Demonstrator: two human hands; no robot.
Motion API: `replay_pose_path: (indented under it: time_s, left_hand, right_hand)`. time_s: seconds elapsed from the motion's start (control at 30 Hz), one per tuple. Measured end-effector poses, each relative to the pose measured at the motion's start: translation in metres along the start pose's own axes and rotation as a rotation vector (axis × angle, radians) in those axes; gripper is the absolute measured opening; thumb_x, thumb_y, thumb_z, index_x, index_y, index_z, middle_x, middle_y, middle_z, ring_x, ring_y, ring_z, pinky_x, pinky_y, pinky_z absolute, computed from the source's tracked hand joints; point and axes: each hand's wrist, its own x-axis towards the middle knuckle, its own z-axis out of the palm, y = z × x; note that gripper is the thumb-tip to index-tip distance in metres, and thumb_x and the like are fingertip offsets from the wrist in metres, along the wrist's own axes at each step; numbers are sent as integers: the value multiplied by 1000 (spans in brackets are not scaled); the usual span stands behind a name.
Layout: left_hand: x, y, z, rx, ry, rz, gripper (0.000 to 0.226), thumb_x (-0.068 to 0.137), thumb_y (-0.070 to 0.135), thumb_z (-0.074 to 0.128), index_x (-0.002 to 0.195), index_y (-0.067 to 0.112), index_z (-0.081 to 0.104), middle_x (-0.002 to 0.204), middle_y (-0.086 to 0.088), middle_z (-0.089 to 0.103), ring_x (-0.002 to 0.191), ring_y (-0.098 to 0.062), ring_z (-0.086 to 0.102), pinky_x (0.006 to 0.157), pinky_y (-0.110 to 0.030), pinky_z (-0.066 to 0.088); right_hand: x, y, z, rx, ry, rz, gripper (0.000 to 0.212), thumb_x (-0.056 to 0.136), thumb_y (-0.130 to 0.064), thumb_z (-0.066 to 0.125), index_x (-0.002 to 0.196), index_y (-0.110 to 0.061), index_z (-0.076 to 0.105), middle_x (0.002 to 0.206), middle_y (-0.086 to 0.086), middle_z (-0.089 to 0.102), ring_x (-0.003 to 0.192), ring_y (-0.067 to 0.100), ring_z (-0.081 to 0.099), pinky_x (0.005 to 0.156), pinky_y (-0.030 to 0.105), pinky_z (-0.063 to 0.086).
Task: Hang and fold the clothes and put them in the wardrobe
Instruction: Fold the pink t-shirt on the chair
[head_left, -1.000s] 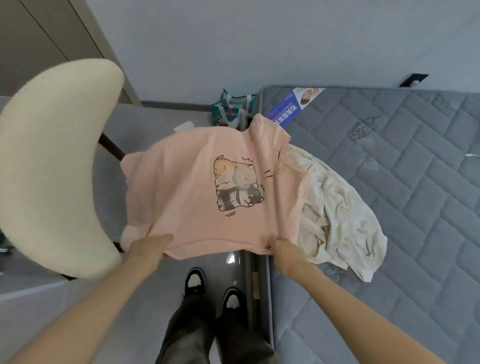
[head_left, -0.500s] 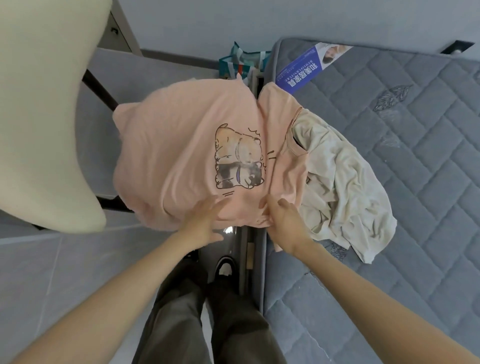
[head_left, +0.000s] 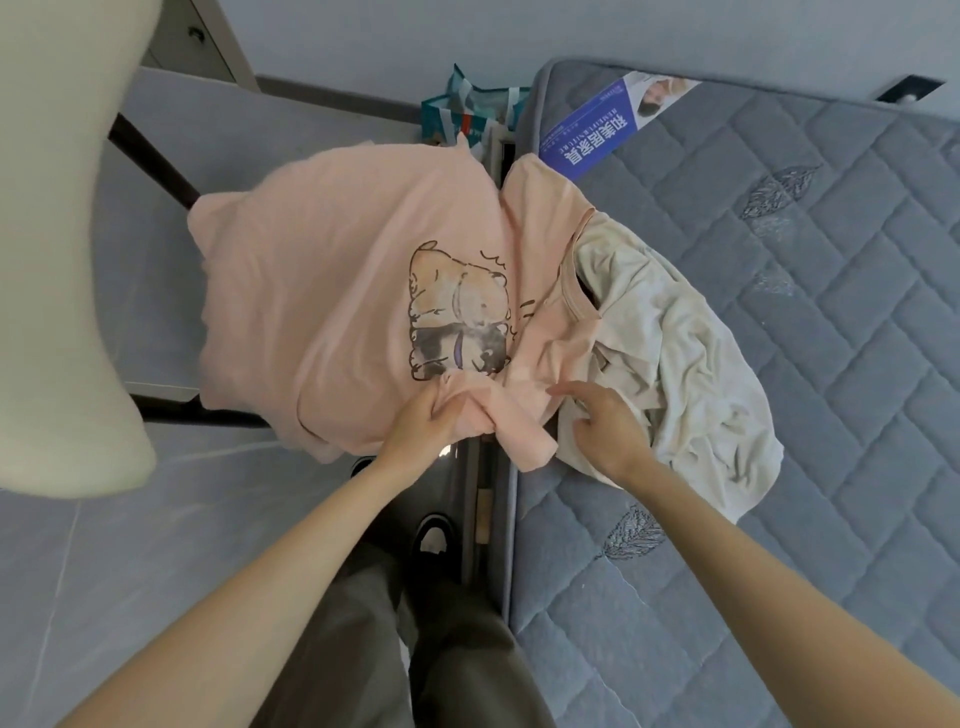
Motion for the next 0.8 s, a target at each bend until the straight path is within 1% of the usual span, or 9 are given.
replay_pose_path:
  time_s: [0.1, 0.17, 0.33, 0.47, 0.53, 0.6, 0.63, 0.7, 0.8]
  left_hand:
    - [6, -3, -7, -67, 29, -15, 29, 100, 16, 45, 125, 29, 50, 108, 23, 54, 96, 16, 48, 72, 3, 37]
    - [10, -7, -11, -102, 19, -20, 29, 99, 14, 45, 123, 30, 50, 109, 24, 56, 97, 16, 50, 74, 3, 38]
    - [18, -22, -26, -143, 20, -62, 22, 100, 20, 46, 109, 38, 54, 106, 22, 59, 92, 18, 56, 70, -1, 41]
    - [31, -34, -40, -182, 118, -175, 24, 101, 30, 43, 122, 27, 53, 109, 10, 62, 102, -6, 57, 86, -28, 50]
    - [36, -38, -44, -215, 157, -184, 25, 101, 31, 41, 123, 26, 54, 108, 9, 62, 100, -6, 58, 81, -26, 49]
    - [40, -40, -45, -243, 185, -189, 24, 101, 31, 41, 121, 26, 54, 106, 7, 63, 97, -7, 58, 71, -20, 45]
    - [42, -41, -45, -250, 197, -192, 24, 101, 30, 41, 120, 25, 54, 104, 7, 63, 96, -8, 58, 68, -19, 44]
    - [44, -39, -44, -254, 217, -195, 22, 101, 29, 42, 118, 24, 54, 102, 6, 62, 94, -9, 58, 70, -22, 44]
    - [42, -36, -41, -257, 208, -204, 19, 101, 28, 43, 114, 24, 55, 104, 3, 63, 97, -12, 59, 83, -32, 49]
  right_hand:
    - [7, 5, 15, -407, -167, -129, 82, 77, 9, 49, 147, -29, 32, 157, 2, 17, 144, 29, 10, 108, 37, 30]
    - [16, 8, 29, -541, -169, -152, 90, 78, 5, 55, 150, -37, 20, 160, 0, -3, 146, 30, -10, 114, 42, 23]
    - [53, 9, 55, -622, -34, -198, 87, 83, -9, 58, 151, -38, 13, 159, 10, -15, 144, 35, -22, 114, 52, -14]
    - [70, 18, 65, -725, -99, -256, 91, 83, -23, 67, 152, -37, 8, 160, 14, 4, 147, 32, 4, 116, 50, -9]
    - [71, 18, 62, -671, -68, -291, 79, 81, -18, 71, 148, -33, 31, 153, 19, 27, 140, 38, 28, 116, 55, 8]
    - [71, 20, 58, -617, 72, -369, 53, 75, -1, 73, 125, -18, 63, 129, 26, 55, 114, 44, 56, 104, 61, 34]
    - [72, 22, 55, -609, 129, -382, 46, 73, 5, 73, 115, -13, 69, 117, 25, 62, 101, 43, 63, 97, 61, 42]
    - [71, 24, 51, -614, 138, -376, 42, 73, 9, 68, 111, -10, 72, 105, 21, 68, 92, 39, 66, 93, 59, 44]
    - [70, 28, 42, -628, 94, -354, 37, 81, 9, 58, 113, -6, 68, 106, 17, 67, 97, 36, 65, 102, 56, 35]
